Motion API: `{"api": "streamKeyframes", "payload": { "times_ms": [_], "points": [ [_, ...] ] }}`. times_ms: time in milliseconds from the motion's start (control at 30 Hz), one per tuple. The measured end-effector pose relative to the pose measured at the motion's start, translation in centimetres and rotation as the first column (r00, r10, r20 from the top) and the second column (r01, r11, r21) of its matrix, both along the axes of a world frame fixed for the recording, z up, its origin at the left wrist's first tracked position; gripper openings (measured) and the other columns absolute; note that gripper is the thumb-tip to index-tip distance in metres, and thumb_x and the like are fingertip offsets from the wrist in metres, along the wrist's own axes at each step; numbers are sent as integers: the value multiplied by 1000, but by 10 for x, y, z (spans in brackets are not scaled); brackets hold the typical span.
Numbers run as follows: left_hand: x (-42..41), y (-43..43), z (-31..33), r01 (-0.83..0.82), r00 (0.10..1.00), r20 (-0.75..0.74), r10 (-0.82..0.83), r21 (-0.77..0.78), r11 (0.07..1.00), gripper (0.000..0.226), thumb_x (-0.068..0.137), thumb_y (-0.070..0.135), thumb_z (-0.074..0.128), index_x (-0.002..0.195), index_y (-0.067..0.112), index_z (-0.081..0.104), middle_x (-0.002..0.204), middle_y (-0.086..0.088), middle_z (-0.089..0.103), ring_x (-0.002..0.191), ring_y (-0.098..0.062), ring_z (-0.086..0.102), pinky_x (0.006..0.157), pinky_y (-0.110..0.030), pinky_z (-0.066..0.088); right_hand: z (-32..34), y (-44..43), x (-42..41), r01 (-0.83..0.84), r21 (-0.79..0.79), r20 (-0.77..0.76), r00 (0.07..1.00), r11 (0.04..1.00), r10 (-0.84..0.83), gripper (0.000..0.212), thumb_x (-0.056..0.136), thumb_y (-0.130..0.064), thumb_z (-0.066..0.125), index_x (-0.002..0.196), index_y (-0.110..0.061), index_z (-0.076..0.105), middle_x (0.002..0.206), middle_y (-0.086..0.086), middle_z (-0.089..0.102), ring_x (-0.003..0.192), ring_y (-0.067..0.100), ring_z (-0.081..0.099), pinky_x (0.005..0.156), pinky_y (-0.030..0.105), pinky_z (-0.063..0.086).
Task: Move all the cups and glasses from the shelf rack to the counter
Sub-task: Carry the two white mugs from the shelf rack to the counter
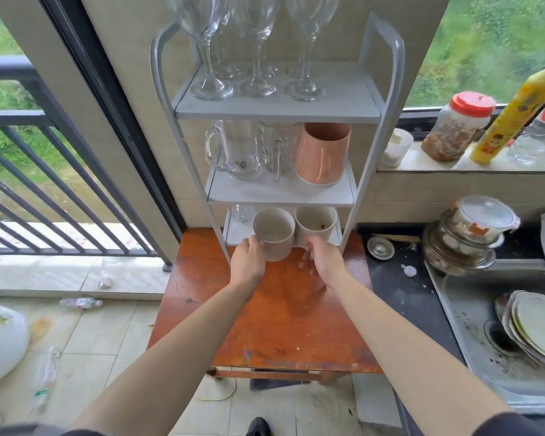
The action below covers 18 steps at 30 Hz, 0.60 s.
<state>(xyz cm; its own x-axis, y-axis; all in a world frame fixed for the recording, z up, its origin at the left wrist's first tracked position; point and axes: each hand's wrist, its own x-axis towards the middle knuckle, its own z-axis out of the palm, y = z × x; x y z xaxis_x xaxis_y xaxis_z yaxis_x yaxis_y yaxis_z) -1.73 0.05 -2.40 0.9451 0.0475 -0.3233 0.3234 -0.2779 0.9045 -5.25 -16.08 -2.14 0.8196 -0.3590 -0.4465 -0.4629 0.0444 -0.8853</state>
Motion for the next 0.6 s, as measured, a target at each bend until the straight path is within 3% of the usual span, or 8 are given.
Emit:
{"api": "streamKeyframes", "payload": {
  "times_ms": [100,200,300,500,600],
  "points": [
    [-16,5,-5,-129,990,55,131,-38,991,48,95,49,35,67,16,56,72,2,59,72,-19,55,65,-37,46,-3,1,-15,26,-23,4,1000,999,-26,42,90,-55,49,65,-22,56,62,-1,64,66,18,64,65,32,42],
    [-32,13,-12,-192,974,119,194,-33,981,60,96,55,40,63,7,52,59,7,56,59,-11,50,58,-32,42,-9,5,-30,27,-73,20,999,997,-26,53,80,-69,48,44,-30,52,50,-8,55,62,18,58,70,37,44],
    [-45,19,-16,-190,963,187,191,-28,981,55,94,54,45,58,14,33,46,13,33,47,-6,31,54,-30,29,-17,10,-44,44,-66,52,998,997,-41,55,82,-67,51,44,-28,42,47,-10,44,50,12,45,65,39,42],
    [-67,19,-28,-224,957,181,226,-28,974,49,97,45,45,61,14,33,54,8,32,50,-6,29,55,-32,29,-27,18,-77,126,-22,126,984,992,-122,44,90,-51,50,59,-22,36,55,-3,31,48,11,29,52,34,28],
    [-78,9,-42,-158,970,182,162,-34,987,48,99,43,44,62,13,35,58,3,35,57,-13,31,58,-33,29,-35,14,-101,194,-46,122,975,980,-187,43,92,-45,48,57,-22,40,57,0,38,50,11,30,56,37,28]
  ]
}}
